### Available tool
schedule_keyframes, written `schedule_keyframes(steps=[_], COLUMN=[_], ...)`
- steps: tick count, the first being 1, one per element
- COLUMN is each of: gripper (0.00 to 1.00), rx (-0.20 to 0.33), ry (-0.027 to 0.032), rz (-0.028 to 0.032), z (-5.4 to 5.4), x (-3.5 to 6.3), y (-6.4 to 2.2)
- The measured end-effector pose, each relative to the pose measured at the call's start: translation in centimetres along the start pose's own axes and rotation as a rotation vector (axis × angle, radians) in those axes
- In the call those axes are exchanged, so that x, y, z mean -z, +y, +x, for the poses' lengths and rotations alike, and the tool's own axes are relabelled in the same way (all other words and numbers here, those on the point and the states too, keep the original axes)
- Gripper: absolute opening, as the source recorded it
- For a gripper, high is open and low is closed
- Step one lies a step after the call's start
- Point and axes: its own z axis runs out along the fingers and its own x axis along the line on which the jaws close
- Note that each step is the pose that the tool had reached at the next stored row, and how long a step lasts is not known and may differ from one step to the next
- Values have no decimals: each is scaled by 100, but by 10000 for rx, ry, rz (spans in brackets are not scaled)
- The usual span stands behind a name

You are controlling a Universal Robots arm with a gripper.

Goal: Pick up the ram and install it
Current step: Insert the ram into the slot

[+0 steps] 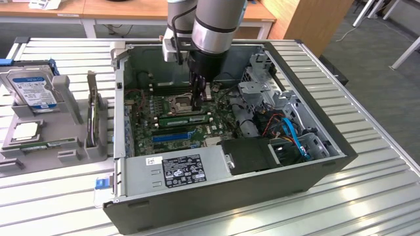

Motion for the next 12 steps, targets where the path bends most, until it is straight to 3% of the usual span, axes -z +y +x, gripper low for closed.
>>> schedule_keyframes(steps=[5, 12], gripper=[25, 25], rx=[0, 0], ry=[1, 1], rz=[-1, -1], z=[0, -3], x=[2, 136], y=[0, 9])
